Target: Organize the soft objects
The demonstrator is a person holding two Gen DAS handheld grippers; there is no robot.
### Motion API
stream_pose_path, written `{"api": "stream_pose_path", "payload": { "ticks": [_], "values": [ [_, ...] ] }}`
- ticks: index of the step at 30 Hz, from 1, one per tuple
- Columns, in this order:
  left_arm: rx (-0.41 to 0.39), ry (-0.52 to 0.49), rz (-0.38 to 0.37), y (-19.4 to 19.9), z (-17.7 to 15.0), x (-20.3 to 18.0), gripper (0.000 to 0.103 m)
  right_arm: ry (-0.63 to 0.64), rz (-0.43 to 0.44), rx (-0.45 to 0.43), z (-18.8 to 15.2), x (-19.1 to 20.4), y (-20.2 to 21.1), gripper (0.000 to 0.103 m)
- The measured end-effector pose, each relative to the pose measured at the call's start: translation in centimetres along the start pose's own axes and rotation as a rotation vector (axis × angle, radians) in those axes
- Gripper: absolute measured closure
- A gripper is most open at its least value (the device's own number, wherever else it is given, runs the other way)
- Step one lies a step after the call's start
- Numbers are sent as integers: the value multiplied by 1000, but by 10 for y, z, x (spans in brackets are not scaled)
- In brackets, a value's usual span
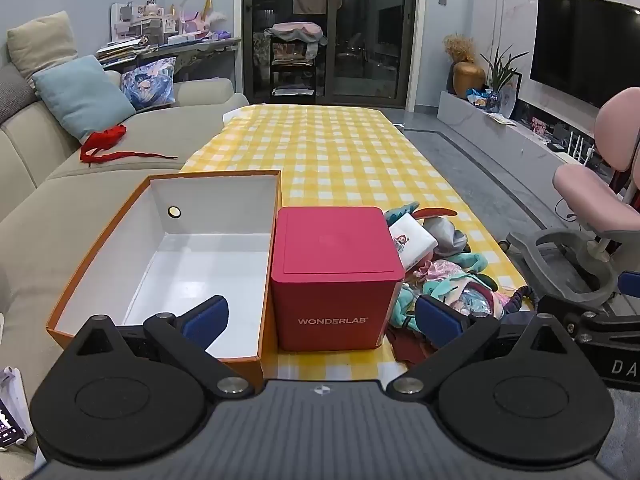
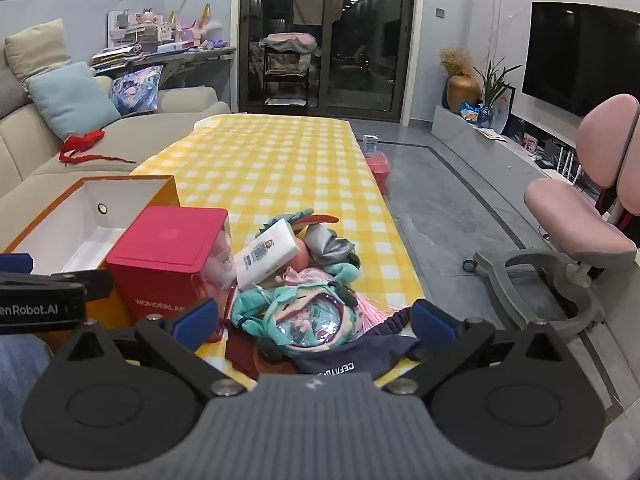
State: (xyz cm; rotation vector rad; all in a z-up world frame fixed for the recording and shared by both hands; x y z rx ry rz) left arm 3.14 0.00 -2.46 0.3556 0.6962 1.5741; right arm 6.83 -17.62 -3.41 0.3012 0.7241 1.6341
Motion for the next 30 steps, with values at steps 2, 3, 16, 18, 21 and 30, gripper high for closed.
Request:
{"api": "stream_pose_path", "payload": {
  "ticks": [2,3,16,18,21,30],
  "values": [
    [10,6,-3,0,0,0,0,-5,1,4,-1,-1,0,3],
    [10,7,-3,0,0,0,0,-9,1,3,-1,-2,1,3],
    [2,5,-13,6,2,-2,0,18,8,12,-1,3,2,3],
    [2,6,-12,6,2,-2,0,18,8,13,-1,3,2,3],
    [3,6,-12,6,1,-3,0,18,8,14,0,4,0,3],
    [3,6,-12,5,0,-3,0,18,12,18,-1,2,1,3]
  ]
}}
Point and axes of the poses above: each gripper's, at about its wrist camera, not at the fingertips, and y roughly against the way its jaws point, x to its left, z to its top, the point moved 4 cm from there along -y, roughly the way its jaws point, and after that the axes turned 12 degrees about y, right-handed, at the moved point
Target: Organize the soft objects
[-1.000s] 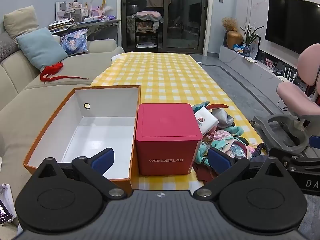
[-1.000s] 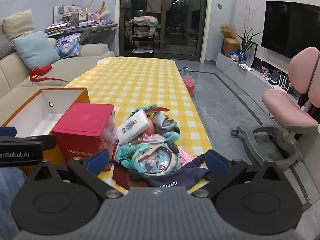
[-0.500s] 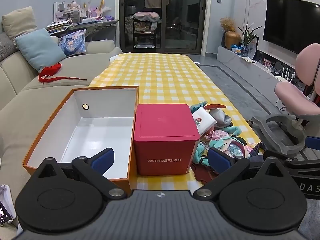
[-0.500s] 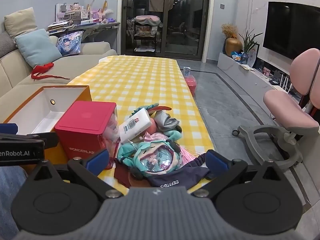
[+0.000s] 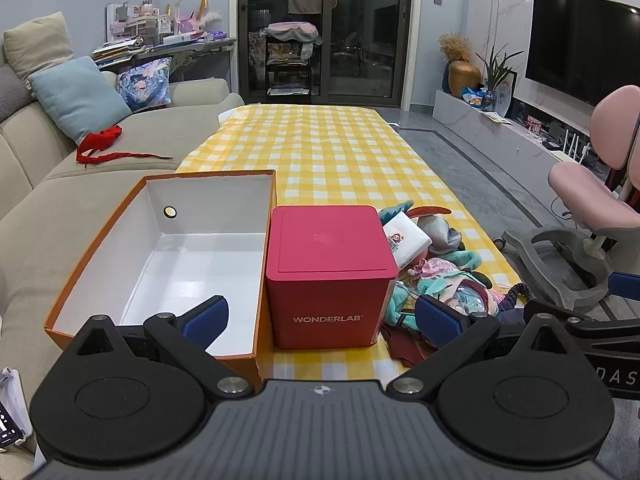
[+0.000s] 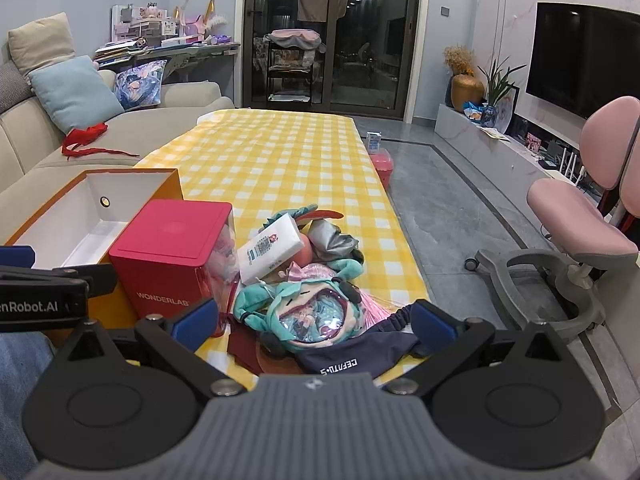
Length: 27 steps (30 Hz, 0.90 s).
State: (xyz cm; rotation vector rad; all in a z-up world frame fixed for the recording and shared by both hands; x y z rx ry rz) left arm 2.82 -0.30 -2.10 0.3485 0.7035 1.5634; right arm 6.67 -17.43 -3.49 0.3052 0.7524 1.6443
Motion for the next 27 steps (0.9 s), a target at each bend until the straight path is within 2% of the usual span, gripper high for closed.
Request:
{"api": "stream_pose_path", "payload": {
  "ticks": [27],
  "values": [
    [2,-2,-1,-2,1,2,0,2,-4,1,1,0,-1,3]
  ]
}}
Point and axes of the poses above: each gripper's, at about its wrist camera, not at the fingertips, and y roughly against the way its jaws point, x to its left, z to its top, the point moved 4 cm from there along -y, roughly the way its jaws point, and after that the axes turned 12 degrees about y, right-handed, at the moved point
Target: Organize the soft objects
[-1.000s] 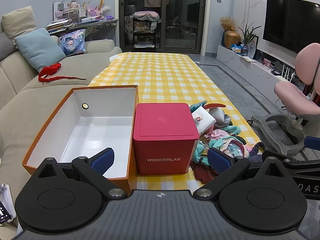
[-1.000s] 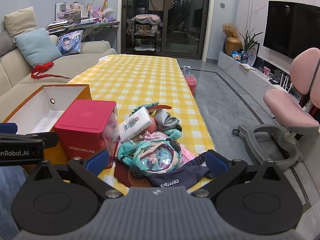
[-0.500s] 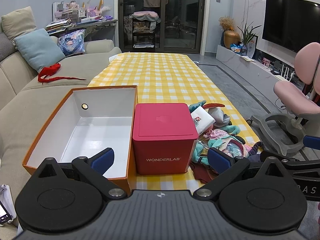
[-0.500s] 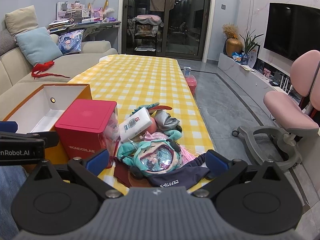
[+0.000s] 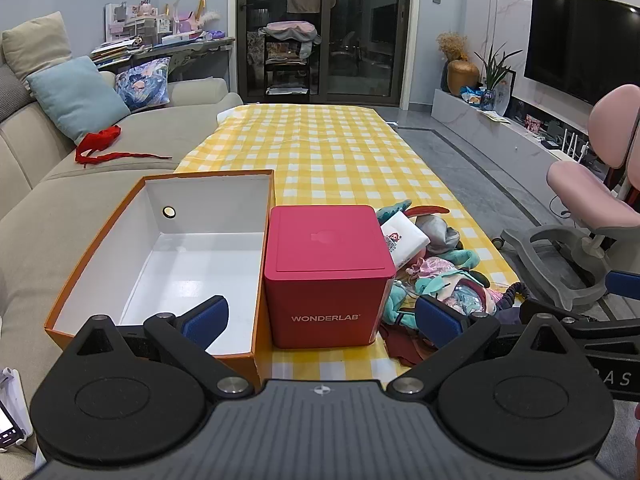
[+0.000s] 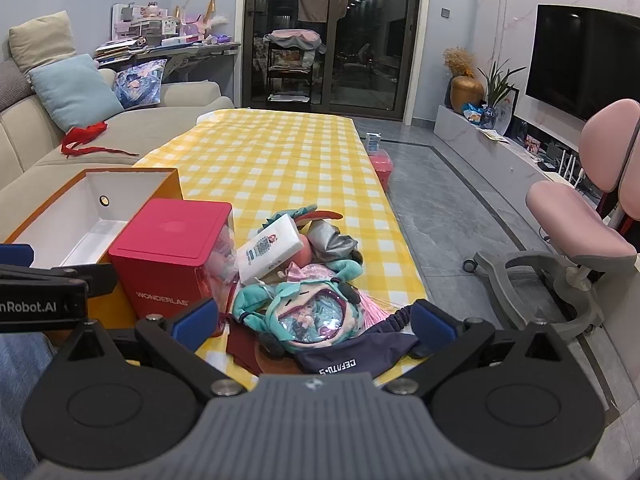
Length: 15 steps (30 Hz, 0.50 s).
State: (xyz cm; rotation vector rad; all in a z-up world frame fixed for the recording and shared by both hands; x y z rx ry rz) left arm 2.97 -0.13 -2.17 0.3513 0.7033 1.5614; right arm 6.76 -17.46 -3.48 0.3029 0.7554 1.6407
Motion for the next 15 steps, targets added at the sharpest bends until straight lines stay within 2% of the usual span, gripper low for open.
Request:
{"api": "stream_pose_path", "payload": {
  "ticks": [15],
  "values": [
    [0,0,0,0,0,0,0,-9,-4,3,-2,-2,-2,3]
  ]
}}
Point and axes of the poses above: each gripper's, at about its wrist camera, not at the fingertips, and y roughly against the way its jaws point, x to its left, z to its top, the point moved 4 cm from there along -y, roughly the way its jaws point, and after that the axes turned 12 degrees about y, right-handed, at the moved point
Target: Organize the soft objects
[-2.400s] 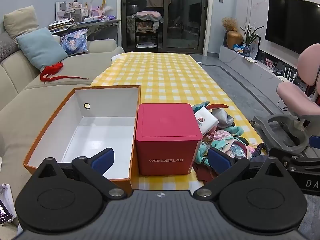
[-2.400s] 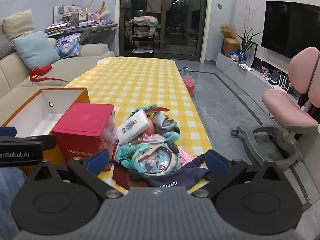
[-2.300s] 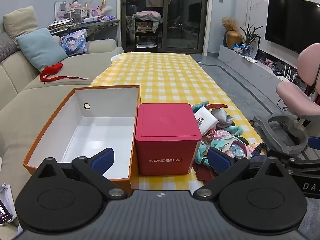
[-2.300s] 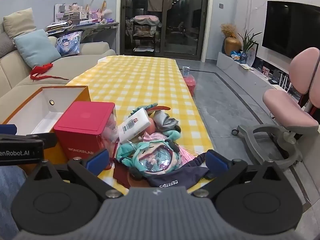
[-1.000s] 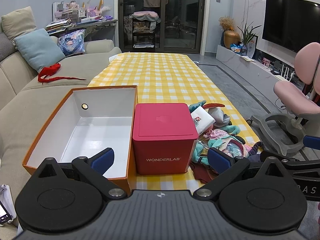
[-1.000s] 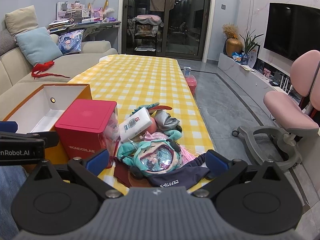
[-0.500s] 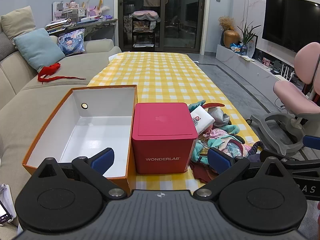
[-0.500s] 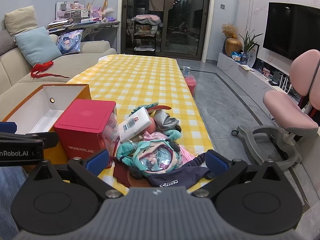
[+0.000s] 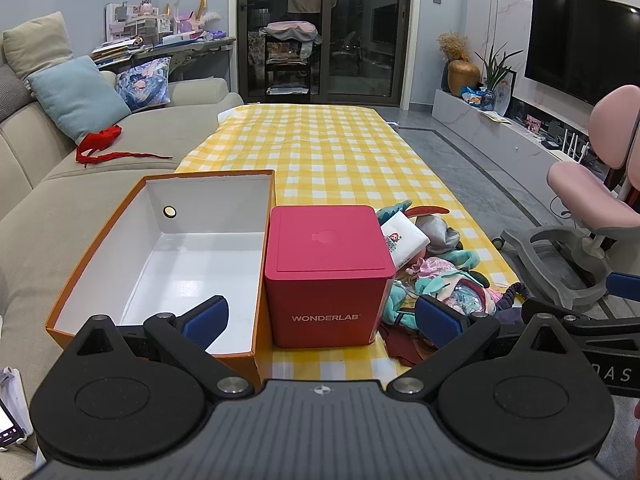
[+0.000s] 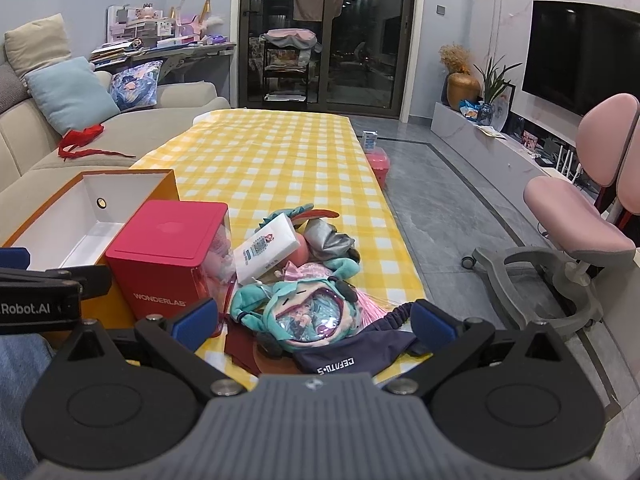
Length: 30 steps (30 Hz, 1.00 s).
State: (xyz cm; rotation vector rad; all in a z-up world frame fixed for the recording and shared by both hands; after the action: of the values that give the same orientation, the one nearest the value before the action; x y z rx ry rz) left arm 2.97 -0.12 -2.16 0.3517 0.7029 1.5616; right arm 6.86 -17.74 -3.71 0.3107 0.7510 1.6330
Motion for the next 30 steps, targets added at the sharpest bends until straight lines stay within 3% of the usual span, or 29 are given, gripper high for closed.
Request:
{"api": "stream_pose_path", "payload": {
  "ticks": [30],
  "values": [
    [5,-3,-3,0,0,-1,0,-16,-8,14,-3,-2,-1,3]
  ]
}}
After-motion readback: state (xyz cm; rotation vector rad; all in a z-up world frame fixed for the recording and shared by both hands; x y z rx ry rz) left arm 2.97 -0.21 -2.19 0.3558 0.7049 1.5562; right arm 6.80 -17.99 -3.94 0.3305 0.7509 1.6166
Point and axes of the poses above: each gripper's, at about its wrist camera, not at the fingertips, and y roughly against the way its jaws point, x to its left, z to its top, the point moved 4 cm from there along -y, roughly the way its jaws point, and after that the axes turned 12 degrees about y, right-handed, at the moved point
